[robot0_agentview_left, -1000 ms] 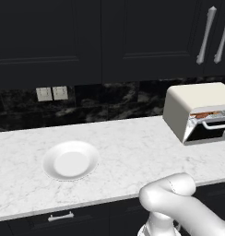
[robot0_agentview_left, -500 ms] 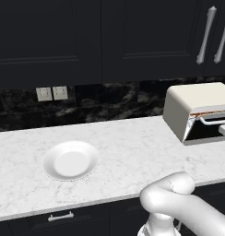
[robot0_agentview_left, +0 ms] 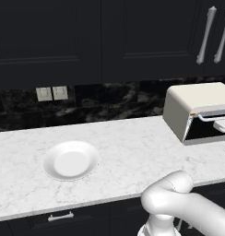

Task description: Pick up the kebab skewer and baguette bread, and place them inside the toaster oven. Close the toaster oven door and start by setting the timer.

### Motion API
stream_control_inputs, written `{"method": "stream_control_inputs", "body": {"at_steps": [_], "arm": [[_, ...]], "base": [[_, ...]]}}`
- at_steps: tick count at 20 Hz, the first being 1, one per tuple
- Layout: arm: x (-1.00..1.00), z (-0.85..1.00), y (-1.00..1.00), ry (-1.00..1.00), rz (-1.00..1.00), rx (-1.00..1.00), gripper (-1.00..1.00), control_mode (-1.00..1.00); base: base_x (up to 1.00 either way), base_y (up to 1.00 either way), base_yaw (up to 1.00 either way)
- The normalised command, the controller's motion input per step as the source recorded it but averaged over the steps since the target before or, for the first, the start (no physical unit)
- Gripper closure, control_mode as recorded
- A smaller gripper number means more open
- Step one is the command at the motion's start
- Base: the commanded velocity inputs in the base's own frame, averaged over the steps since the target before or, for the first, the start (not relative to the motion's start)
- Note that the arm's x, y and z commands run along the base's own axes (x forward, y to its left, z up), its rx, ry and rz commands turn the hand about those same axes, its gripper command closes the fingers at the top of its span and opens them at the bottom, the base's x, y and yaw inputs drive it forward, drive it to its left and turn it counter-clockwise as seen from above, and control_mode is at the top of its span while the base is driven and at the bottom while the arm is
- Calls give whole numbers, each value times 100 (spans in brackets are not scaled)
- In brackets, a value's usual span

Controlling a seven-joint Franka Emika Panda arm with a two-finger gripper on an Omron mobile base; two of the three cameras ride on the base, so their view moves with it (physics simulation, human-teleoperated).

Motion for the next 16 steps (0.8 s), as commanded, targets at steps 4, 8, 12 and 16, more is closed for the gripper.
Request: {"method": "stream_control_inputs", "body": {"at_steps": [4,8,12,16], "arm": [[49,6,30,0,0,0,-100,-100],[47,6,28,0,0,0,-100,-100],[39,0,24,0,0,0,-100,-100],[31,0,16,0,0,0,-100,-100]], "base": [[0,0,0],[0,0,0],[0,0,0],[0,0,0]]}}
